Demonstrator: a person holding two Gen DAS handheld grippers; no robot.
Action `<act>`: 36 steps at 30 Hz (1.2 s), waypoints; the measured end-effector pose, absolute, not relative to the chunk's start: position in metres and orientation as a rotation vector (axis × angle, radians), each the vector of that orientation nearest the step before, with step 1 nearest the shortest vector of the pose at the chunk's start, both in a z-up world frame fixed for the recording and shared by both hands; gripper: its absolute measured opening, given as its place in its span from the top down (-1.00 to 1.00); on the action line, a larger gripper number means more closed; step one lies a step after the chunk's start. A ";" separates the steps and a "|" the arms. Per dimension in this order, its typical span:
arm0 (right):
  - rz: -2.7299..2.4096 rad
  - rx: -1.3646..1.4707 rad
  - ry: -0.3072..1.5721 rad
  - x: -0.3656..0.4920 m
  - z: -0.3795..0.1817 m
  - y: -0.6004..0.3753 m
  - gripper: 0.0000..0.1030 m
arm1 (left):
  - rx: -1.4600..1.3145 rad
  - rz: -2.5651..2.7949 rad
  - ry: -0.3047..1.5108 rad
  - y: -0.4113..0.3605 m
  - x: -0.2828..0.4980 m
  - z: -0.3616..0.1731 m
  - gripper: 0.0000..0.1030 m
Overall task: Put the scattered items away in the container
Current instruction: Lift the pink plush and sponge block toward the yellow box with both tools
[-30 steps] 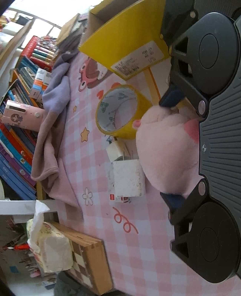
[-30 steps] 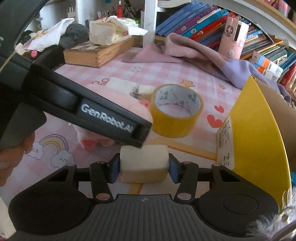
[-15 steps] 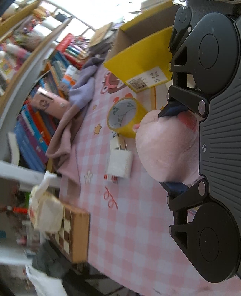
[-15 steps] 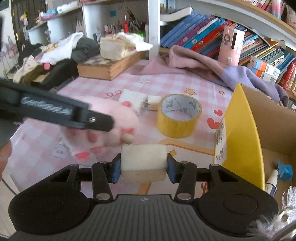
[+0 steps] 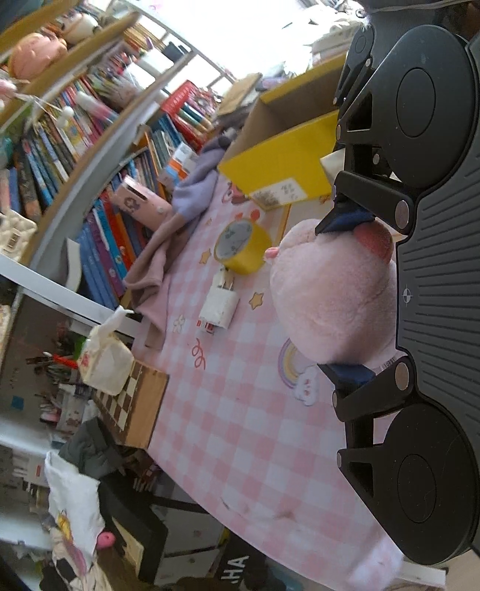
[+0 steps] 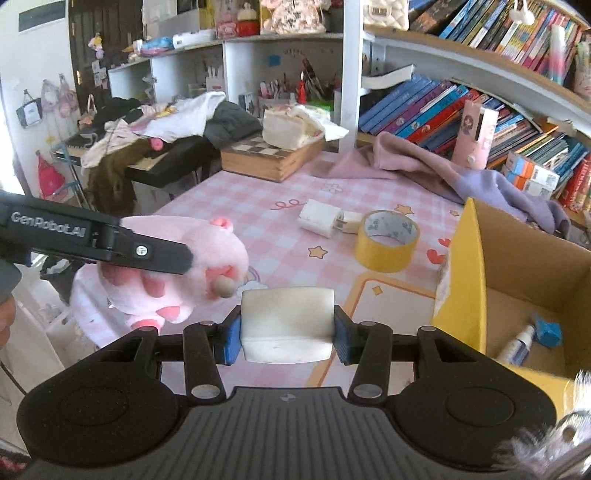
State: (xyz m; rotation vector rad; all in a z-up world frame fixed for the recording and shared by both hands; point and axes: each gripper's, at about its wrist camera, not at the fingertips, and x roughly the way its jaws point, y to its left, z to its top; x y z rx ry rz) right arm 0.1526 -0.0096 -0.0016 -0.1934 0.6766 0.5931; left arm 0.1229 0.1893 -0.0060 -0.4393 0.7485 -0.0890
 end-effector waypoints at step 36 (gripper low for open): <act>0.291 -0.131 0.700 0.019 0.018 -0.105 0.13 | -0.447 -0.360 0.759 0.115 0.032 -0.001 -0.32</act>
